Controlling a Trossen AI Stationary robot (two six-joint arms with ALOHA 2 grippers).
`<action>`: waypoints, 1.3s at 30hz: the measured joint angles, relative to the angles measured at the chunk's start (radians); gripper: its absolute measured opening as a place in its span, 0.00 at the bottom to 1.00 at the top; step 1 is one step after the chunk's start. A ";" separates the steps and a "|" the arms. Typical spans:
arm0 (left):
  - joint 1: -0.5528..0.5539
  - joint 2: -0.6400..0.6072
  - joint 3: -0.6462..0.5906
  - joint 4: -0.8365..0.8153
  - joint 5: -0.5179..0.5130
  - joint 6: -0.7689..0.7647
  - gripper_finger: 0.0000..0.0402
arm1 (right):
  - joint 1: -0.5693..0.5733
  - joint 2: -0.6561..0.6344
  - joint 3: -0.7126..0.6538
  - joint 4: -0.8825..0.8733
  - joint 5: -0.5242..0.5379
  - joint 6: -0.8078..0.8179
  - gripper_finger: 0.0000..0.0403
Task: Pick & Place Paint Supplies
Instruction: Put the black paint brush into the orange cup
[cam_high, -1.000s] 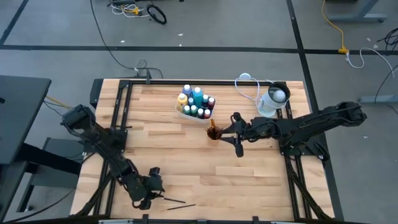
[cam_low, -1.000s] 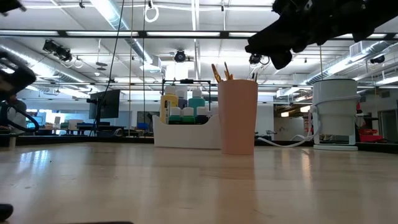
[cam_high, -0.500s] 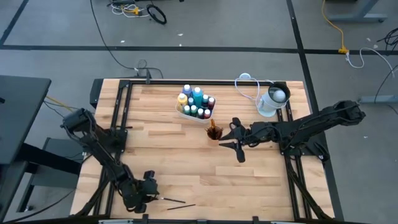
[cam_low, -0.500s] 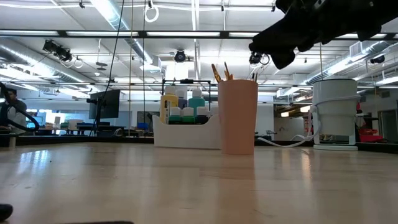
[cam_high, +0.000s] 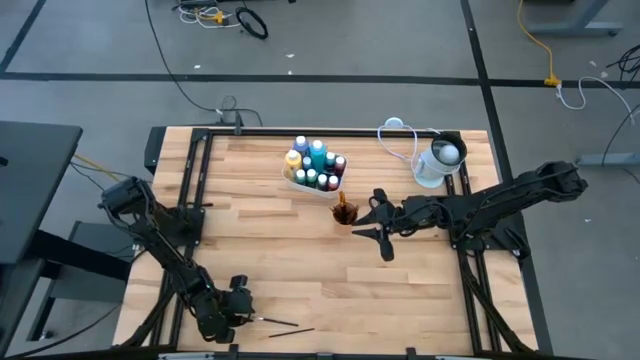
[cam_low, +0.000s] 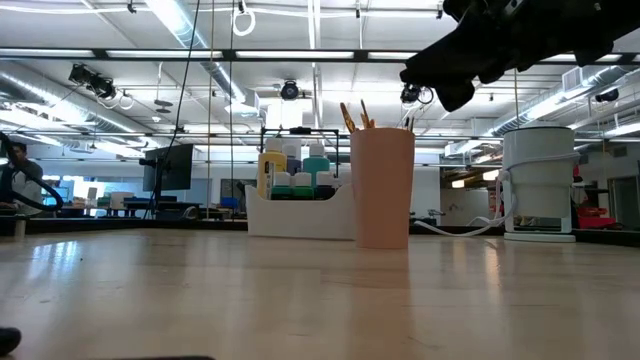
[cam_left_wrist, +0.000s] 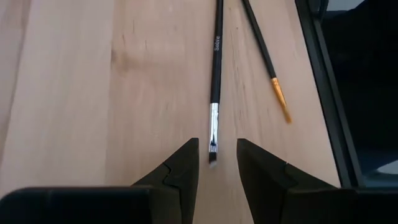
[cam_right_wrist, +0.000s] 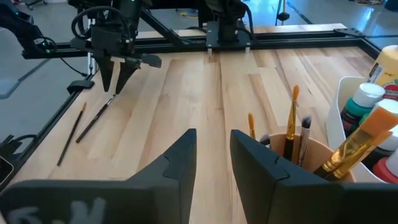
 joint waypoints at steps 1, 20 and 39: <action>-0.001 0.000 0.000 -0.001 -0.001 0.000 0.29 | 0.000 0.000 0.000 0.000 0.000 0.000 0.25; -0.042 0.092 0.004 0.037 -0.041 0.038 0.27 | 0.000 0.000 0.001 0.000 -0.001 0.000 0.25; -0.043 0.103 0.184 -0.256 -0.236 0.615 0.01 | 0.021 0.000 0.002 0.204 -0.182 0.030 0.25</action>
